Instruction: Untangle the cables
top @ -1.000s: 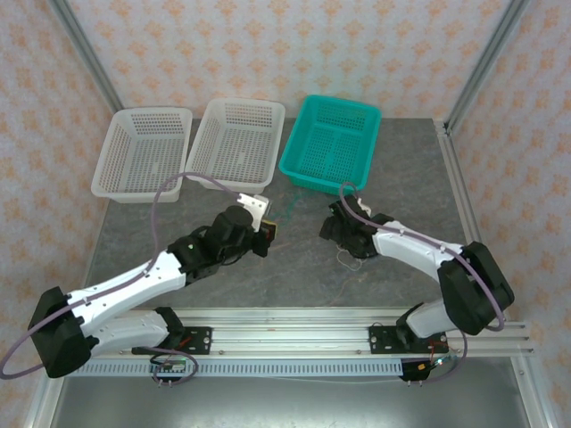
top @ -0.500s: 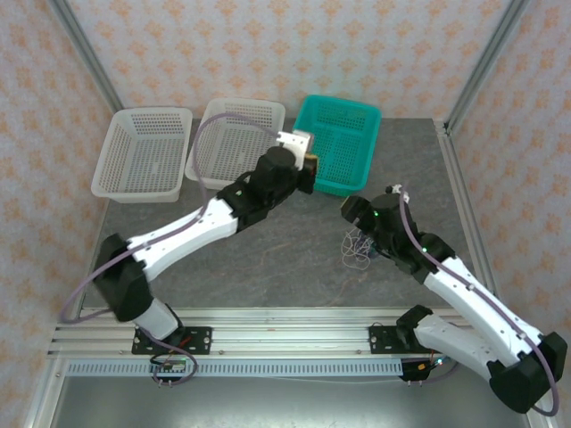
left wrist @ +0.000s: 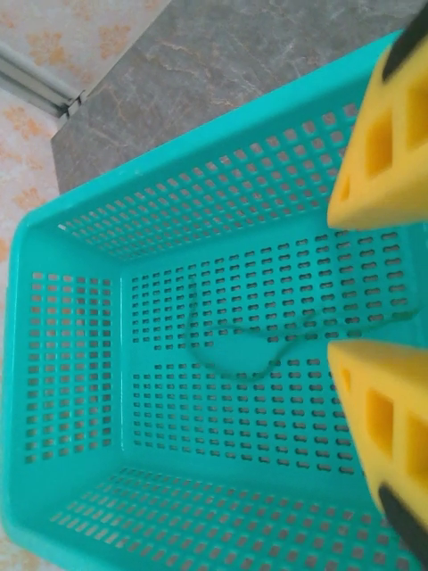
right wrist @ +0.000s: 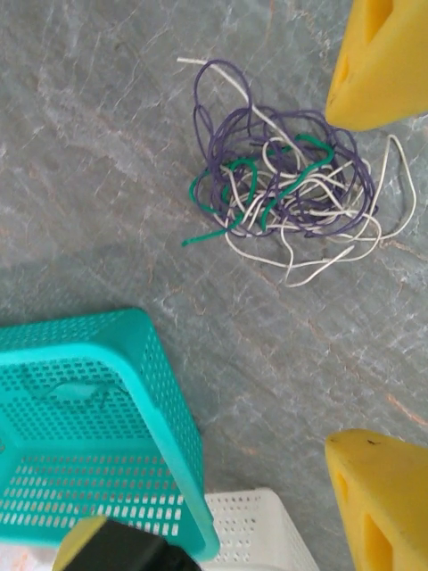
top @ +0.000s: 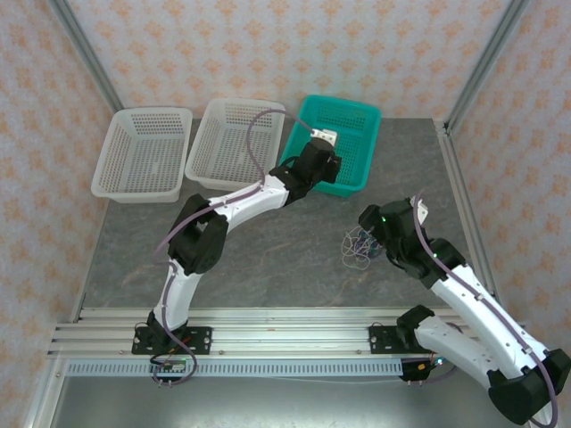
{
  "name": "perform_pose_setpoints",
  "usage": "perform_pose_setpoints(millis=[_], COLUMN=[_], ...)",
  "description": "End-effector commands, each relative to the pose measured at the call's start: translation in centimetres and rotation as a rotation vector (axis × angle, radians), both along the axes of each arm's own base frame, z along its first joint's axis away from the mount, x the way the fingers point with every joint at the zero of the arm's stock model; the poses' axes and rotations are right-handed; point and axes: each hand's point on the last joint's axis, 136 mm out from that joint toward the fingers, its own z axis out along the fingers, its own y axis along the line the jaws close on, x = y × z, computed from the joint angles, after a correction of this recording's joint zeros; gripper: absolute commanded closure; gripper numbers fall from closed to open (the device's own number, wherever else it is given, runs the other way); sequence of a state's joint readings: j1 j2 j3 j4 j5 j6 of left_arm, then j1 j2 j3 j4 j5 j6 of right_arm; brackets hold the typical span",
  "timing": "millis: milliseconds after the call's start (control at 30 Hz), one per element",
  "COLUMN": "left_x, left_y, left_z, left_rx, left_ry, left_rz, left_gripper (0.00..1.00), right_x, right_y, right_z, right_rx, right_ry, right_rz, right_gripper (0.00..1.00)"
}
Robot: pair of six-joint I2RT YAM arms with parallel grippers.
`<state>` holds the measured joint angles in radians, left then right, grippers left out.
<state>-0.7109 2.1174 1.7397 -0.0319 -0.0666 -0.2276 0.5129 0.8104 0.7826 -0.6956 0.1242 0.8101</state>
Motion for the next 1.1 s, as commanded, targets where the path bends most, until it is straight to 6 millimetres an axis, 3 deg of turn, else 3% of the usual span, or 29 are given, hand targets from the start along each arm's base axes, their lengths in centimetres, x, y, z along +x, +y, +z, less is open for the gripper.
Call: perform_pose_setpoints(millis=[0, 33, 67, 167, 367, 500, 567, 667, 800, 900, 1067], left_x=[-1.7, -2.2, -3.5, -6.7, -13.3, -16.3, -17.3, -18.3, -19.3, -20.1, -20.8], left_y=[1.3, 1.6, 2.3, 3.8, 5.7, 6.9, 7.6, 8.7, 9.7, 10.1, 9.8], left_z=[8.9, 9.0, 11.3, 13.1, 12.8, 11.8, 11.4, 10.6, 9.5, 8.9, 7.9], left_rx=[-0.151, -0.166, -0.213, -0.291, -0.257, -0.199, -0.200, -0.194, -0.157, -0.146, -0.213], left_ry=[-0.122, -0.114, -0.137, -0.127, -0.084, -0.072, -0.057, -0.035, 0.019, 0.075, 0.202], left_rz=[0.000, -0.003, -0.008, -0.027, -0.084, -0.118, -0.122, -0.119, -0.112, -0.116, -0.136], left_gripper=[0.55, 0.55, 0.56, 0.56, 0.58, 0.58, 0.58, 0.58, 0.58, 0.58, 0.58], right_x=[-0.8, -0.6, -0.4, 0.2, 1.1, 1.8, 2.1, 2.4, 2.5, 2.7, 1.4], right_y=[-0.8, -0.5, 0.0, 0.9, 1.2, 1.4, 1.7, 1.7, 1.6, 2.7, 7.9], right_z=[-2.4, -2.9, -3.6, -5.4, -10.0, -13.2, -14.9, -16.4, -15.6, -12.5, -5.8], right_rx=[-0.031, -0.028, -0.021, -0.008, -0.077, -0.117, -0.129, -0.160, -0.189, -0.165, -0.081], right_ry=[0.084, 0.097, 0.111, 0.153, 0.288, 0.364, 0.399, 0.428, 0.395, 0.272, -0.028], right_rz=[-0.027, -0.017, 0.000, 0.017, 0.018, 0.024, 0.040, 0.050, 0.098, 0.227, 0.555], right_gripper=[0.12, 0.12, 0.12, 0.12, 0.11, 0.12, 0.22, 0.51, 0.82, 0.87, 0.99])
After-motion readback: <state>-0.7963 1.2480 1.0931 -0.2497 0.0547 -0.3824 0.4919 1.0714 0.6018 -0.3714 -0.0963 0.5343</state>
